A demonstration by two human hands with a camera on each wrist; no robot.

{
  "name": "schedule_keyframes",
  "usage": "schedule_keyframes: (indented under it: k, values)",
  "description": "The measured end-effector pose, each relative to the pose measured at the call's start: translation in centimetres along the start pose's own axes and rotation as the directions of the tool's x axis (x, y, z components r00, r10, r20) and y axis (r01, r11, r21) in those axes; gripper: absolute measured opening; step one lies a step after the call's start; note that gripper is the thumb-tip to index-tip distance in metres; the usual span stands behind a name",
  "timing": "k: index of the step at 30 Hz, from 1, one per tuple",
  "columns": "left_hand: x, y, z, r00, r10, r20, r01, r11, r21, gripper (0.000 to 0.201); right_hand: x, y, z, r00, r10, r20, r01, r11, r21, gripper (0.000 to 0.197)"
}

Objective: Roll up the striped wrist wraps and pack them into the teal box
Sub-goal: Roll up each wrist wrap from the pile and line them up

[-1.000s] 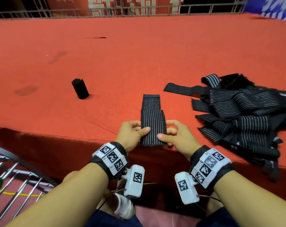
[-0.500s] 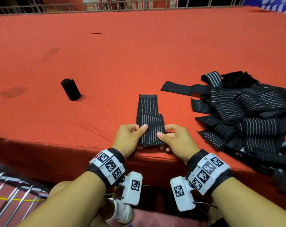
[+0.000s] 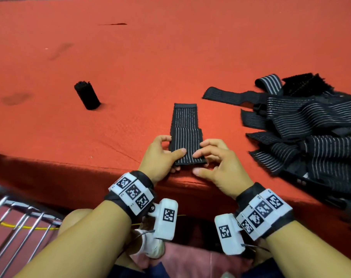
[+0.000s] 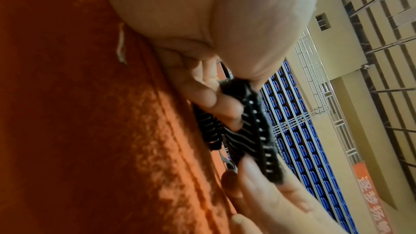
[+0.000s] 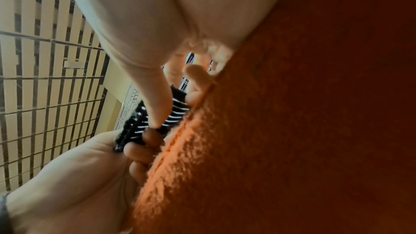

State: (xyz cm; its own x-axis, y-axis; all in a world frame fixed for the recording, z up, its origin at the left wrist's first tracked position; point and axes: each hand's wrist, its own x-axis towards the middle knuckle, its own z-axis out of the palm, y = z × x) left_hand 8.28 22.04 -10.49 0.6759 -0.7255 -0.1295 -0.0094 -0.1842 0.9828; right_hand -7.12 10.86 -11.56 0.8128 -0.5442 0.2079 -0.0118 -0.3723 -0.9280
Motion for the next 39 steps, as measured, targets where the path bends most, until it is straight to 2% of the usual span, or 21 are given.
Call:
schedule_keyframes:
  k: [3,6,8,11,12,14,19,22,24,27,31,34,37,39]
  values:
    - [-0.3,0.0,0.0,0.999,0.031,0.017,-0.031,0.999,0.024,0.051,0.3,0.3,0.3,0.999,-0.027,-0.022,0.026,0.999,-0.032,0.032]
    - [-0.6,-0.1,-0.1,0.995,0.102,0.017,-0.101,0.995,-0.013,0.056,0.3,0.5,0.1,0.999,0.016,-0.045,-0.018,0.999,-0.033,0.028]
    - [-0.9,-0.3,-0.1,0.981,0.194,-0.011,-0.195,0.981,-0.027,0.044,0.3,0.6,0.0,0.998,0.031,-0.053,-0.033,0.999,-0.022,0.023]
    - [-1.6,-0.6,-0.1,0.946,0.320,-0.040,-0.320,0.947,0.010,0.010,0.0,0.6,-0.1,0.998,0.042,-0.039,-0.043,0.999,-0.019,0.013]
    - [-1.8,-0.8,-0.3,0.942,0.334,-0.033,-0.334,0.942,0.011,0.007,0.0,0.5,-0.1,0.999,0.043,-0.030,-0.043,0.999,-0.007,0.010]
    - [-2.0,-1.0,-0.5,0.934,0.357,0.007,-0.357,0.934,0.027,0.016,0.0,0.5,0.0,0.998,0.064,-0.020,-0.063,0.997,0.053,0.009]
    - [-1.9,-0.8,-0.5,0.942,0.333,0.037,-0.334,0.943,0.009,0.009,-0.1,0.4,0.1,0.992,0.125,-0.028,-0.114,0.962,0.250,0.028]
    - [-1.6,-1.0,-0.3,0.948,0.315,0.041,-0.312,0.948,-0.059,0.004,-0.3,-0.1,-0.3,0.992,0.121,-0.042,-0.102,0.944,0.314,0.025]
    - [-1.5,-1.0,-0.2,0.949,0.311,0.055,-0.307,0.949,-0.073,0.005,-0.3,0.0,-0.3,0.995,0.084,-0.054,-0.065,0.955,0.289,0.020]
    - [-1.4,-1.1,-0.3,0.937,0.341,0.068,-0.337,0.939,-0.072,0.010,-0.3,0.3,-0.3,0.998,0.029,-0.047,-0.019,0.979,0.205,0.022]
    - [-1.5,-1.4,-0.6,0.954,0.294,0.053,-0.283,0.947,-0.150,0.012,-0.5,0.5,-0.6,0.998,0.061,0.006,-0.061,0.979,0.195,0.023]
    - [-1.9,-1.5,-0.9,0.952,0.298,0.064,-0.285,0.945,-0.161,0.003,-0.4,0.5,-0.4,0.998,0.058,-0.007,-0.056,0.984,0.169,0.016]
    - [-2.1,-1.8,-1.4,0.931,0.341,0.129,-0.327,0.938,-0.117,0.026,-0.3,0.5,-0.4,0.998,0.060,-0.022,-0.056,0.988,0.143,0.015]
    - [-2.2,-1.8,-1.5,0.920,0.362,0.151,-0.358,0.932,-0.058,0.030,-0.4,0.6,-0.5,0.999,0.045,-0.007,-0.043,0.983,0.178,0.015]
